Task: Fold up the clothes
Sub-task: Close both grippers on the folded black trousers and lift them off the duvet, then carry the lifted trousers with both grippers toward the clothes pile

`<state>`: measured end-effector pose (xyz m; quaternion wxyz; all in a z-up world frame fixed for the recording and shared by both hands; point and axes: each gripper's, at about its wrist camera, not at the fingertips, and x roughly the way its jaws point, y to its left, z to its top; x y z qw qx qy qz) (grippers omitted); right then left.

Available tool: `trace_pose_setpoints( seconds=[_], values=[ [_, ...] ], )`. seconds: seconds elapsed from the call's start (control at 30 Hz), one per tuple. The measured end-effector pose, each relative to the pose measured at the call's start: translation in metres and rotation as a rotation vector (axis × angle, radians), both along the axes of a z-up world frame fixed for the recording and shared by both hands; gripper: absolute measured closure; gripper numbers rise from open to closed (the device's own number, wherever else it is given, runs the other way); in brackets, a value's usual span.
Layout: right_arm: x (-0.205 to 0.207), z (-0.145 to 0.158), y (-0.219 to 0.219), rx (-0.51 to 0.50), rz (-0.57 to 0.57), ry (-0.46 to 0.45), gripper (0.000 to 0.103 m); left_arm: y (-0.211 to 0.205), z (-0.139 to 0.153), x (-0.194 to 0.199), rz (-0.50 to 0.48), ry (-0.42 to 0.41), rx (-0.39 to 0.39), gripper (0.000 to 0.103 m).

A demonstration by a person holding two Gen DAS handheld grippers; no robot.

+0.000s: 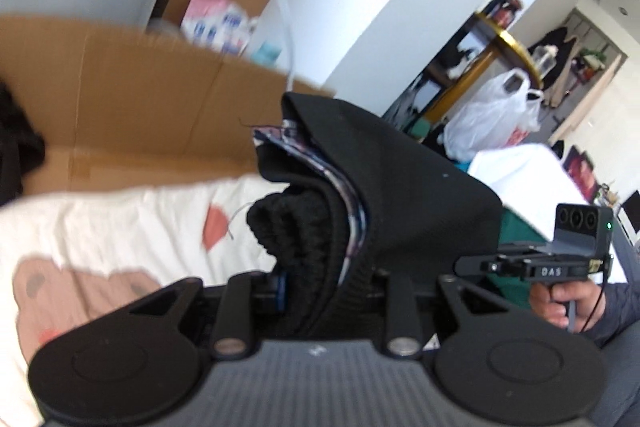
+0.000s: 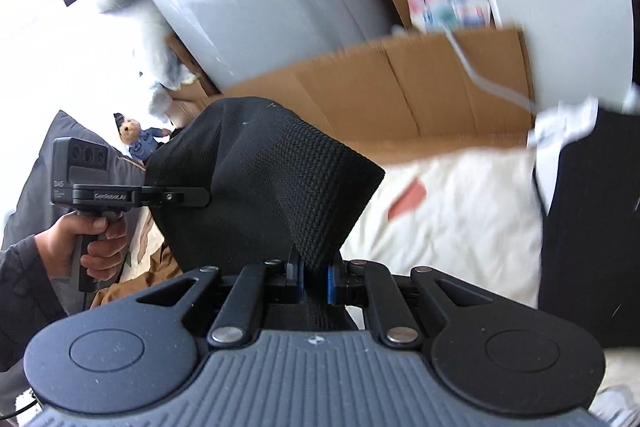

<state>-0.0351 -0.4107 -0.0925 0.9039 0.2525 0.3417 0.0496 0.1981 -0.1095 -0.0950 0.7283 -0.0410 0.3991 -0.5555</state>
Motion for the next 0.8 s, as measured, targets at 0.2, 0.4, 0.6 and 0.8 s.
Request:
trace_pose_setpoints(
  seconds=[0.2, 0.4, 0.6, 0.8],
  values=[
    [-0.005, 0.075, -0.009, -0.096, -0.032, -0.094, 0.093, -0.007, 0.071, -0.023, 0.012, -0.099, -0.087, 0.073],
    [-0.023, 0.141, -0.019, -0.176, -0.104, -0.181, 0.093, -0.016, 0.135, -0.069, 0.020, -0.232, -0.189, 0.073],
    [-0.050, 0.182, -0.023, -0.242, -0.164, -0.244, 0.093, -0.022, 0.164, -0.109, 0.026, -0.306, -0.221, 0.073],
    [-0.076, 0.200, -0.020, -0.281, -0.209, -0.294, 0.093, -0.029, 0.178, -0.137, 0.049, -0.355, -0.234, 0.073]
  ],
)
